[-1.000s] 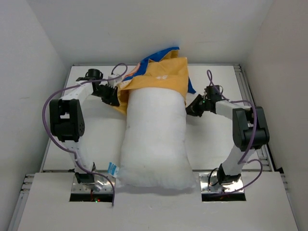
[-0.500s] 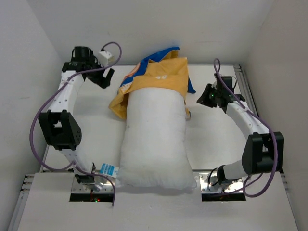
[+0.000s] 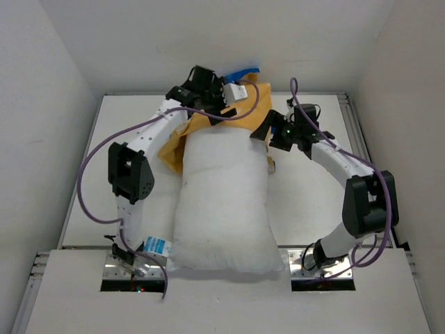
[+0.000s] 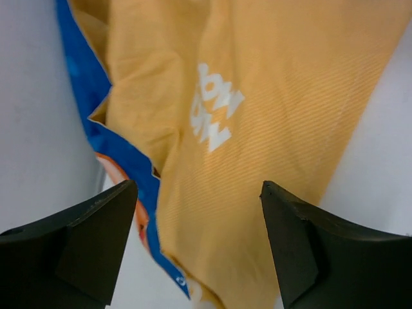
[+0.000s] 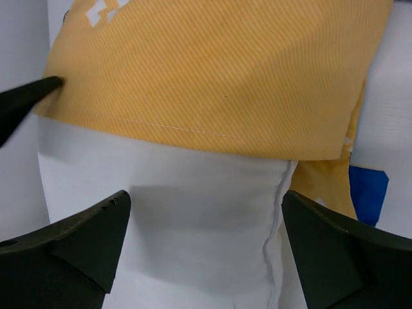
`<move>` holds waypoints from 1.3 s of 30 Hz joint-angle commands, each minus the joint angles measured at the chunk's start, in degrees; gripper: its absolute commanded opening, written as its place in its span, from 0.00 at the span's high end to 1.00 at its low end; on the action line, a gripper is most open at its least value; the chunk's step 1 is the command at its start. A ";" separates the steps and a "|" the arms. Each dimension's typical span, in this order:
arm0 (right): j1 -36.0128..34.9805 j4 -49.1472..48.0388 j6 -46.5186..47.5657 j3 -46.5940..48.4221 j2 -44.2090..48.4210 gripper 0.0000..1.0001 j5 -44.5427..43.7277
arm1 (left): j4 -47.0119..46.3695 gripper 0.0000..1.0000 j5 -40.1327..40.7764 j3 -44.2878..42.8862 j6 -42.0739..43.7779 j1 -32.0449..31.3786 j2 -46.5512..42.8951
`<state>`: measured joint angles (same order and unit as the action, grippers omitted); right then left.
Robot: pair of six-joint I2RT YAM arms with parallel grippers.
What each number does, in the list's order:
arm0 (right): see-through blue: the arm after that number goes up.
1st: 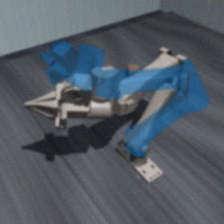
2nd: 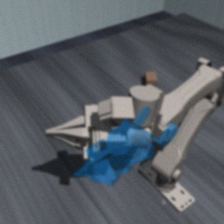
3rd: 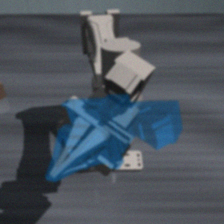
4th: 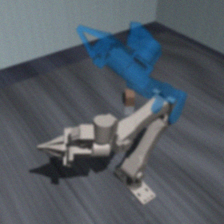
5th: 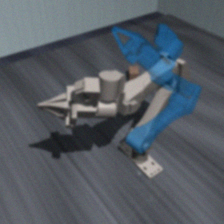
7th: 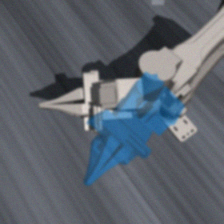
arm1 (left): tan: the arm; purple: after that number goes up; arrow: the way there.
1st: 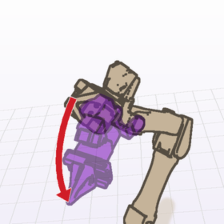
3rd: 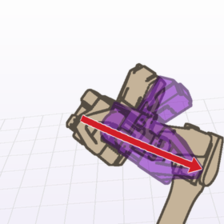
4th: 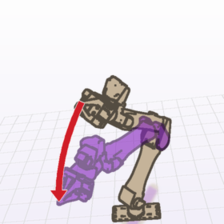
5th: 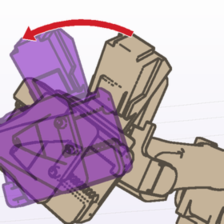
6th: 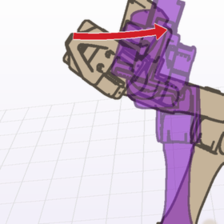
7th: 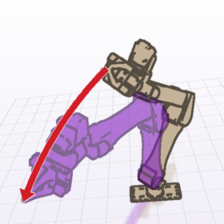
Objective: Put the pillow into the pillowcase
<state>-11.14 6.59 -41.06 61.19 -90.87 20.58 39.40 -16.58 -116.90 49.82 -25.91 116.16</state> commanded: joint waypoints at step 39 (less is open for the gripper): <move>-3.19 -2.55 -2.45 -4.59 0.17 0.01 4.37 | -3.97 0.55 2.07 2.38 1.86 -2.83 3.36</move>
<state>-14.02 5.10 -43.05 57.08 -90.28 22.85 42.89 -19.27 -115.11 53.19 -28.40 117.71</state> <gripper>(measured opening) 0.985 0.483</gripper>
